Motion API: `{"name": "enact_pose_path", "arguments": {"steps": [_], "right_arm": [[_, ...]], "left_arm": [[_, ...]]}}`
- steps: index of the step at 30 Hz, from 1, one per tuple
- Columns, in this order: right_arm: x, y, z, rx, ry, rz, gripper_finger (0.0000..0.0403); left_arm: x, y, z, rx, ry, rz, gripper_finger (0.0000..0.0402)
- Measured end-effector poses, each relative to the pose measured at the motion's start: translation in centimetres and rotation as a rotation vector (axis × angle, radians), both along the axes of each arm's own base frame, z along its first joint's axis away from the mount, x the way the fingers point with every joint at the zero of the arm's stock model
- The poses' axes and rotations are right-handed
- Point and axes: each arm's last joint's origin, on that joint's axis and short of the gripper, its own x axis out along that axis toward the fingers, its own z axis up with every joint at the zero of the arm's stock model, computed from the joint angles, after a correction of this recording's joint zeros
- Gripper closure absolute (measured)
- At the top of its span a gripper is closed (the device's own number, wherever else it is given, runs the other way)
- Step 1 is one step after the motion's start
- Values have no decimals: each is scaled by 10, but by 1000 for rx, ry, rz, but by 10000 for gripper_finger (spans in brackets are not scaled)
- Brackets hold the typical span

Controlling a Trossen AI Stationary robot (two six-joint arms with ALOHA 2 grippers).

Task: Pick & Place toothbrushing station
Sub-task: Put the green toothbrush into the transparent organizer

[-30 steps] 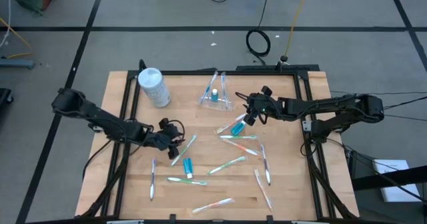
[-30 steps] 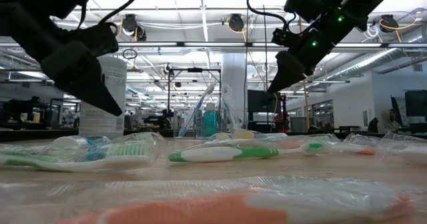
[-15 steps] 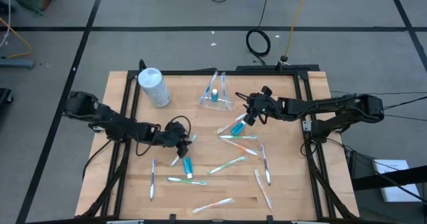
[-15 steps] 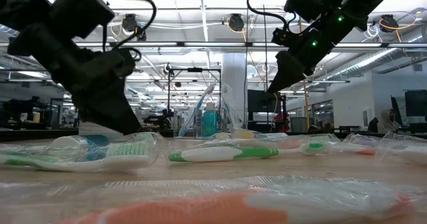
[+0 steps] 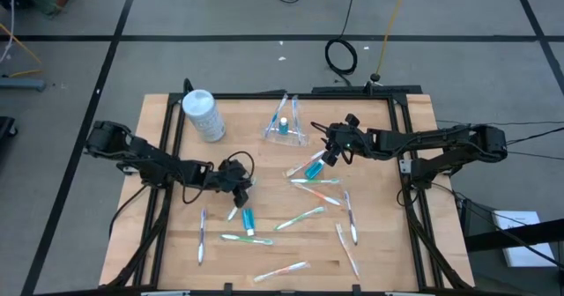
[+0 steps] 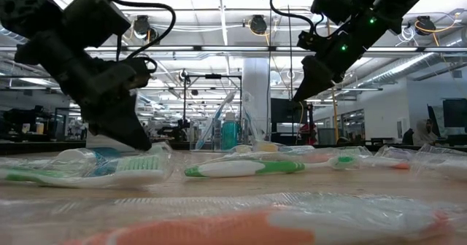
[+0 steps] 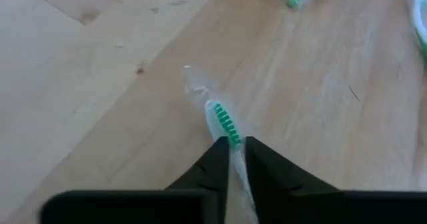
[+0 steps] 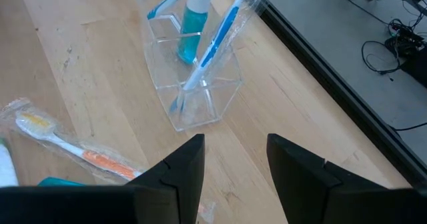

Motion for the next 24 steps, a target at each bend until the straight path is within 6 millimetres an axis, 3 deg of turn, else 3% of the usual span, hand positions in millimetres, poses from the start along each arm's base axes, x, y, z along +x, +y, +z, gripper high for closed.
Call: {"name": "enact_pose_path", "arguments": {"steps": [3, 8, 19, 24], "right_arm": [[0, 0, 0, 0, 0, 0, 248], [0, 0, 0, 0, 0, 0, 248], [0, 0, 0, 0, 1, 0, 248], [0, 0, 0, 0, 1, 0, 248]], "left_arm": [[1, 3, 1, 7, -6, 8, 393], [6, 8, 13, 43, -101, -16, 395], [14, 34, 92, 392, -646, 18, 396], [10, 62, 111, 628, -733, 126, 398]]}}
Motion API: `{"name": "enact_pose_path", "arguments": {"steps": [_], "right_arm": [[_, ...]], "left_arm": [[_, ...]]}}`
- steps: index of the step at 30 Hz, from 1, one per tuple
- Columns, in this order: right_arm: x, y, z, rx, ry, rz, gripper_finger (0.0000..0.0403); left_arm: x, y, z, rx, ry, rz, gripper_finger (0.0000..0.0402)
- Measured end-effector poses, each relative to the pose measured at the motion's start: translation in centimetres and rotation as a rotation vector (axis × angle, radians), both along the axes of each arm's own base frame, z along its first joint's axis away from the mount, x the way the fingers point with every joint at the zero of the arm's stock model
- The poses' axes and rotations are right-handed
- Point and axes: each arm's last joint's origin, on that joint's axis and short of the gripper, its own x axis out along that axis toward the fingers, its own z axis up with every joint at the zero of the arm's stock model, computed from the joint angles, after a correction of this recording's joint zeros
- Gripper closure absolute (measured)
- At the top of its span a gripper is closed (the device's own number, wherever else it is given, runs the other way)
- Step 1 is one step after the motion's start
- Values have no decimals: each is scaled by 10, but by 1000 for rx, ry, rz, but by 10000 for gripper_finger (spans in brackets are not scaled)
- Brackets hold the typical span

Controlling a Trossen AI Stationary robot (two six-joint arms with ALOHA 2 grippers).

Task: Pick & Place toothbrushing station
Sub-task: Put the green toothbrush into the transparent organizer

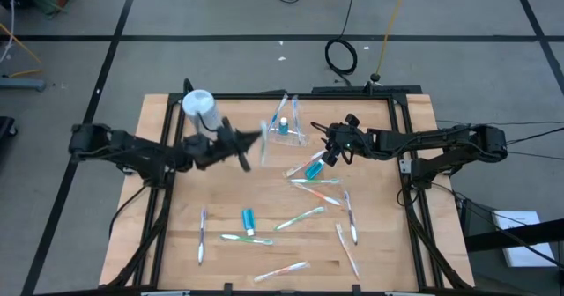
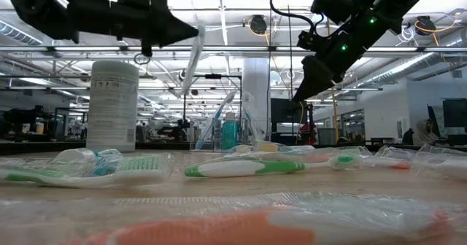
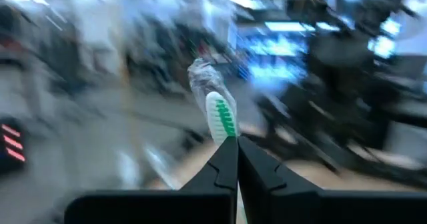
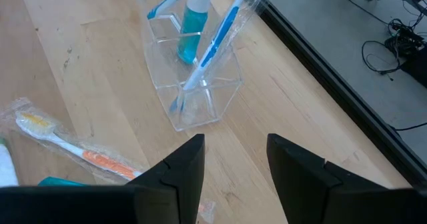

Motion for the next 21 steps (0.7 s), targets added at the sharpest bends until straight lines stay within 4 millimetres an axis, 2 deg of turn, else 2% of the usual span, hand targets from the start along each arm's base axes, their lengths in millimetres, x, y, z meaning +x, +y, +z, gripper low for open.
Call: {"name": "enact_pose_path", "arguments": {"steps": [8, 11, 14, 21], "right_arm": [[0, -1, 0, 0, 0, -3, 248], [0, -1, 0, 0, -1, -3, 248], [0, -1, 0, 0, 0, -3, 248], [0, -1, 0, -1, 0, -3, 248]], "left_arm": [[-6, 56, 6, 121, -83, 237, 400], [-2, 73, 1, 151, -64, 216, 398], [6, 85, -1, 162, -66, 142, 399], [30, 99, -20, 197, 46, 182, 400]]}}
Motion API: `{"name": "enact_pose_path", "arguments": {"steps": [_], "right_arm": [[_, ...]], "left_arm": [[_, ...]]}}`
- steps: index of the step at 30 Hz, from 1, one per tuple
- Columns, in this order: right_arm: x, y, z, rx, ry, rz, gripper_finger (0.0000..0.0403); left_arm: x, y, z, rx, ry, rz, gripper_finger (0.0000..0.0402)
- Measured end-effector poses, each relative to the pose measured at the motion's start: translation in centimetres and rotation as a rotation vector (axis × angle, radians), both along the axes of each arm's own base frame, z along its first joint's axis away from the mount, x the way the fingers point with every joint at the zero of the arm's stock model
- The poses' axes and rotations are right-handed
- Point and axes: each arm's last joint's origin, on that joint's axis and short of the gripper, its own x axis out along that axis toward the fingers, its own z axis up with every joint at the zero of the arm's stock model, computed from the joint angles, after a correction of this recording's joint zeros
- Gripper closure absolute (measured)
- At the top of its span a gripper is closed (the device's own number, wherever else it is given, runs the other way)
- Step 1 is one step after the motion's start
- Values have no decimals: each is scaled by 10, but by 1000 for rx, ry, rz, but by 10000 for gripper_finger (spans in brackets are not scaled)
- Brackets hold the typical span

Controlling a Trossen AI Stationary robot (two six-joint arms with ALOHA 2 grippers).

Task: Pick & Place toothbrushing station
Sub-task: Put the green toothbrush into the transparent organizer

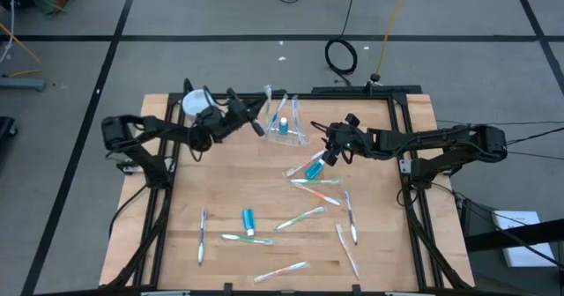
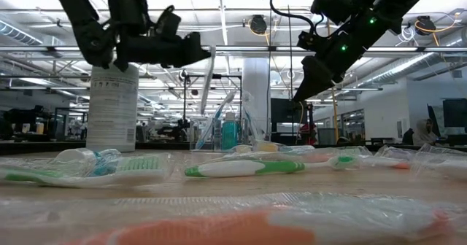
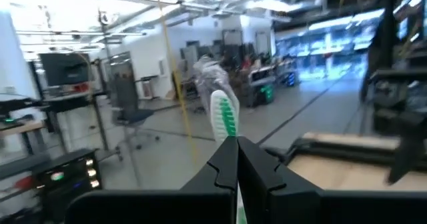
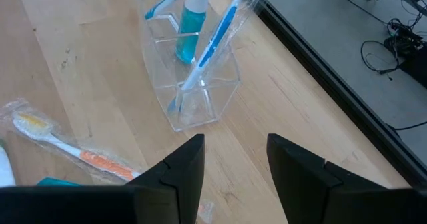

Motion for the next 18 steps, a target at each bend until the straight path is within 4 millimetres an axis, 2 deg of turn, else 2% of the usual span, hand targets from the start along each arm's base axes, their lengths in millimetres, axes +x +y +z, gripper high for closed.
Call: {"name": "enact_pose_path", "arguments": {"steps": [5, 14, 18], "right_arm": [[0, 0, 0, -1, 1, 1, 248], [0, 0, 0, -11, 9, 11, 248], [0, 0, 0, -11, 9, 11, 248]], "left_arm": [[3, 6, -19, -4, 96, 145, 398], [8, 4, -40, -134, 182, 127, 392], [8, 0, -43, -209, 177, 190, 395]]}}
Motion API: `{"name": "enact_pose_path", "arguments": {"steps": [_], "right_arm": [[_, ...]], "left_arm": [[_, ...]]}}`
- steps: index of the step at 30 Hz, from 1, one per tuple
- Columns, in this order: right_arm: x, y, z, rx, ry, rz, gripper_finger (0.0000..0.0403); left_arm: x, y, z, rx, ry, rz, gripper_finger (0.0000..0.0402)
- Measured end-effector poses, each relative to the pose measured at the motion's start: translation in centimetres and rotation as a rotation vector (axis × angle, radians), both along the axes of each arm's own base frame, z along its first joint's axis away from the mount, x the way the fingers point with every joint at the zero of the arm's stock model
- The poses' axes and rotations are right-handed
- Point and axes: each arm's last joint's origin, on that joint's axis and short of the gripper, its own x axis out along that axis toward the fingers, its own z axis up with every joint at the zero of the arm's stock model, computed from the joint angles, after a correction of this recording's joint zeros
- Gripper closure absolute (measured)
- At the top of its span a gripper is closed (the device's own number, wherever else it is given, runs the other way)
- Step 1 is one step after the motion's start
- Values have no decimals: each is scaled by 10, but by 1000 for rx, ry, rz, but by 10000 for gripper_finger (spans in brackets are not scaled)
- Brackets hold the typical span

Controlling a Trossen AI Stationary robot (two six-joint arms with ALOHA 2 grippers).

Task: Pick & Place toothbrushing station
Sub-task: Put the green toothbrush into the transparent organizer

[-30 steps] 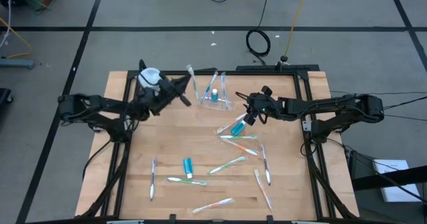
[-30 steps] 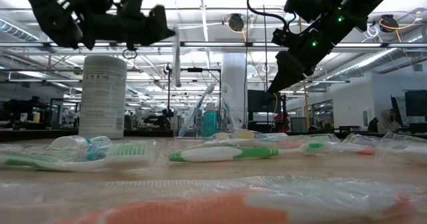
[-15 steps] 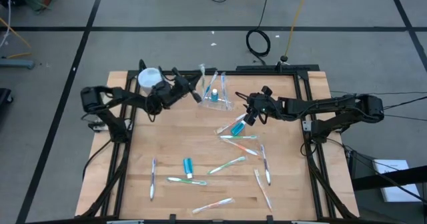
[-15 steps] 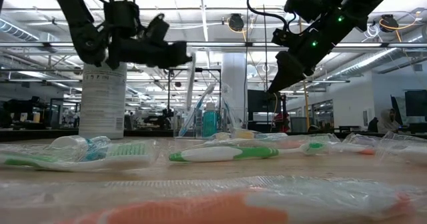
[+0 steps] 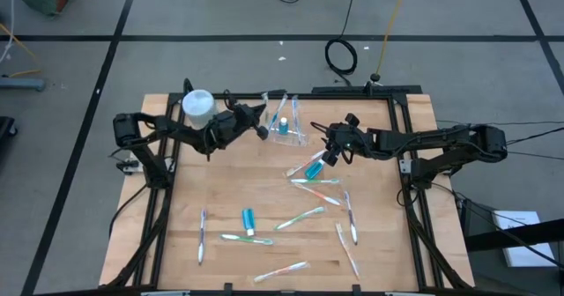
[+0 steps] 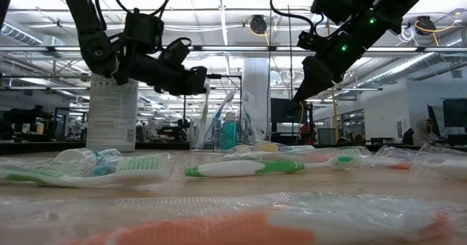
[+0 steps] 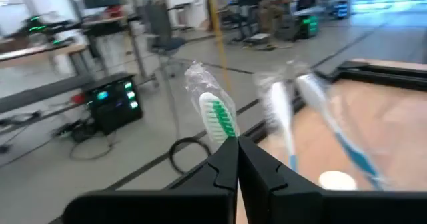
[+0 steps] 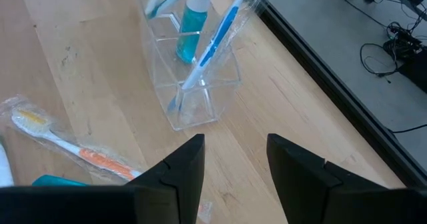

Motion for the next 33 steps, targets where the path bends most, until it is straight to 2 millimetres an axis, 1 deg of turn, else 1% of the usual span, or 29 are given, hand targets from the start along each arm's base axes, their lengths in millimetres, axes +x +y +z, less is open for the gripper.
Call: {"name": "enact_pose_path", "arguments": {"steps": [2, 5, 11, 15, 18, 22, 26, 29, 33], "right_arm": [[0, 0, 0, 0, 0, 0, 248], [0, 0, 0, 0, 0, 0, 248], [0, 0, 0, 0, 0, 0, 248], [0, 0, 0, 2, -1, -1, 248], [0, 0, 0, 29, -26, -28, 248], [1, 1, 1, 90, -85, -57, 248], [6, 5, 4, 218, -175, 10, 248], [13, 18, 9, 280, -254, 101, 248], [25, 43, 19, 244, -387, 181, 248]], "left_arm": [[0, -1, -1, -2, 9, 45, 388], [0, -3, -4, 10, 66, 44, 365], [4, -12, -5, 30, 100, 10, 291], [4, -21, 5, 78, 113, 22, 245], [0, -28, 15, 90, 147, 76, 222], [-9, -41, 37, 111, 163, 98, 206], [-20, -57, 57, 109, 162, 56, 202], [-29, -69, 69, 111, 167, 19, 201], [-38, -79, 79, 113, 174, -19, 201]]}}
